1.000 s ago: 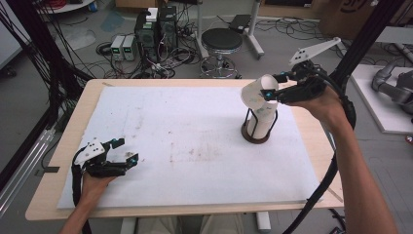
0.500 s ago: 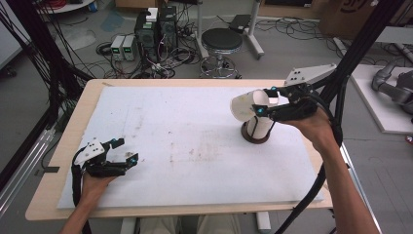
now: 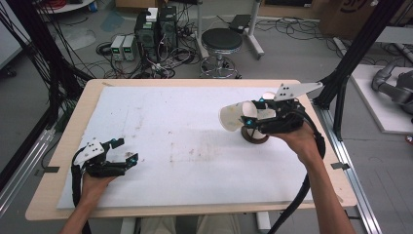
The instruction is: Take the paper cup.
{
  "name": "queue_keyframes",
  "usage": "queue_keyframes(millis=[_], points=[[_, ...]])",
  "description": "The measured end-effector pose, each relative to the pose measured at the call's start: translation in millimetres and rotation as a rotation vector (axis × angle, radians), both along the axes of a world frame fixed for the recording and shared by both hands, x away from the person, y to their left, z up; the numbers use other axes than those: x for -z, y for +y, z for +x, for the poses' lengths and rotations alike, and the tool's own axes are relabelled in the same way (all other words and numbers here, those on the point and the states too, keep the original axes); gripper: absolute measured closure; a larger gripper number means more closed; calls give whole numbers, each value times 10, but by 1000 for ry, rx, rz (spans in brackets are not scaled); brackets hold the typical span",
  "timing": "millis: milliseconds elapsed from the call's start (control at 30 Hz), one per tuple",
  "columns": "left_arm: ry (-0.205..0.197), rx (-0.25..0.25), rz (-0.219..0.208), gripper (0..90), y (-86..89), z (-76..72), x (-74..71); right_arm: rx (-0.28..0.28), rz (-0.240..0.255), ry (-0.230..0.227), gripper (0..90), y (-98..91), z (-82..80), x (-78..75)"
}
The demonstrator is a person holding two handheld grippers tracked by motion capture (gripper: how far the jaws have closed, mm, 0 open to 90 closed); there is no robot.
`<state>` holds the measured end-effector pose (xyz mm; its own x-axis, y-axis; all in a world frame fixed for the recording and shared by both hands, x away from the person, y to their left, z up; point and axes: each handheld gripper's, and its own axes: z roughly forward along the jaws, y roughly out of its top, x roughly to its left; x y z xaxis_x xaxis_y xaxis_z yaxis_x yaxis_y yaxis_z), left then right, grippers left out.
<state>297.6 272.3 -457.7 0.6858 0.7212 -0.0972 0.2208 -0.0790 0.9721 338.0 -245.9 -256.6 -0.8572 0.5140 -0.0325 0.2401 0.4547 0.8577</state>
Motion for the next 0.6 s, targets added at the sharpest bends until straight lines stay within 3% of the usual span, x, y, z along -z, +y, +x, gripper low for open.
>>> queue_keyframes(millis=[67,300,600], points=[[0,0,0,125,-1,0,0,5,2,1,377,10,-12,26],[-1,0,0,126,-3,-1,0,-6,76,-22,377,75,-81,211],[-5,1,5,125,-4,-2,-1,-37,96,-9,376,163,-132,414]])
